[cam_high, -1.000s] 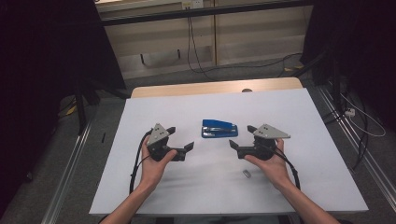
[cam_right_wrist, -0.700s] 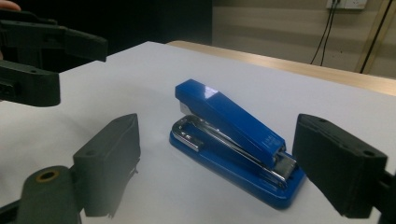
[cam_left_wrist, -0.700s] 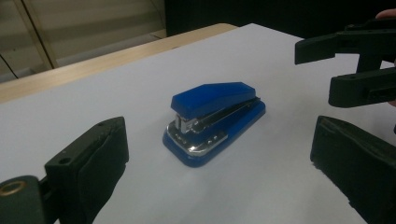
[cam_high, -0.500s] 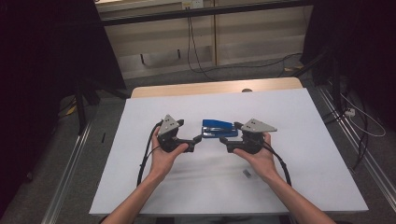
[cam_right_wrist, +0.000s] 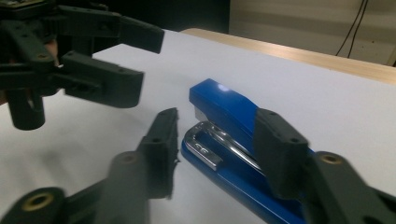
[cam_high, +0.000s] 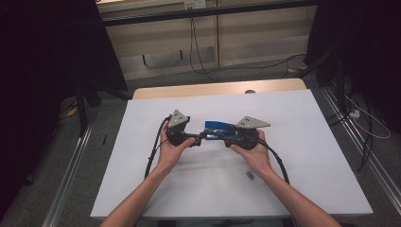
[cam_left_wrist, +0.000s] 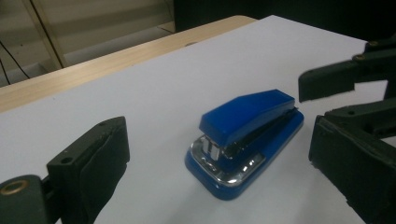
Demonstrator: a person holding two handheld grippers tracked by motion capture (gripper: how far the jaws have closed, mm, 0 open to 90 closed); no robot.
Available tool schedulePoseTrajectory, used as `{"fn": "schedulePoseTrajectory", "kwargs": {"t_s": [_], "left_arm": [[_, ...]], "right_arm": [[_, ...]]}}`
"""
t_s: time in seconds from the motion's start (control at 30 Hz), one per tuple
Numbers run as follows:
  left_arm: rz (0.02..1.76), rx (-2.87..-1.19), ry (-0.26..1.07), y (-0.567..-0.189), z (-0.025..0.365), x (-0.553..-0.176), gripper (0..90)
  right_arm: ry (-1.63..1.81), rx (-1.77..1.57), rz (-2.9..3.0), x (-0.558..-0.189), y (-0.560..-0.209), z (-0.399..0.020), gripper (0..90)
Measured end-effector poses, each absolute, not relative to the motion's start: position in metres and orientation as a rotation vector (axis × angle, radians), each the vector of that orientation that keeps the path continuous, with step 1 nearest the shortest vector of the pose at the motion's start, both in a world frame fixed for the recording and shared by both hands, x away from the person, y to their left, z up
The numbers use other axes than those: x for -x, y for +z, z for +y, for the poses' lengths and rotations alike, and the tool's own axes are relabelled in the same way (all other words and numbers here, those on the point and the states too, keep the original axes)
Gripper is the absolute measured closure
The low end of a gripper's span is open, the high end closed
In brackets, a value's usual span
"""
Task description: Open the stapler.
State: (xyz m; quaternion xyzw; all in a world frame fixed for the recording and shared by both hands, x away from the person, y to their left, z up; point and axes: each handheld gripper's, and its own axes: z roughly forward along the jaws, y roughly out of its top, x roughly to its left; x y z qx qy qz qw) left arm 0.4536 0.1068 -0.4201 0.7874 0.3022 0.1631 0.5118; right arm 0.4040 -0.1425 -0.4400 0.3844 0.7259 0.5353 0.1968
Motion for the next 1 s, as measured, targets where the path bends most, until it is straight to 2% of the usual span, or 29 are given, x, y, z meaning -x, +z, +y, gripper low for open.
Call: {"fn": "schedulePoseTrajectory", "kwargs": {"t_s": [0.27, 0.37, 0.6, 0.67, 0.77, 0.87, 1.0], "left_arm": [[0.733, -1.915, 0.377, -0.430, 0.105, -0.459, 5.8], [0.735, -1.940, 0.364, -0.431, 0.106, -0.459, 4.5], [0.747, -1.965, 0.387, -0.433, 0.109, -0.460, 5.1], [0.758, -1.979, 0.378, -0.435, 0.111, -0.460, 9.2], [0.794, -1.973, 0.356, -0.435, 0.114, -0.462, 22.6], [0.813, -1.948, 0.352, -0.436, 0.116, -0.463, 32.3], [0.802, -1.985, 0.331, -0.440, 0.112, -0.462, 47.9]], "right_arm": [[1.473, -1.046, 2.077, -0.407, -0.444, -0.142, 76.4], [1.487, -1.039, 2.080, -0.407, -0.443, -0.144, 88.3], [1.462, -1.019, 2.115, -0.408, -0.447, -0.143, 90.0], [1.457, -1.012, 2.122, -0.408, -0.448, -0.142, 90.0], [1.444, -0.998, 2.133, -0.408, -0.449, -0.140, 90.0], [1.437, -0.997, 2.139, -0.408, -0.450, -0.140, 90.0], [1.411, -0.993, 2.147, -0.411, -0.453, -0.140, 90.0]]}}
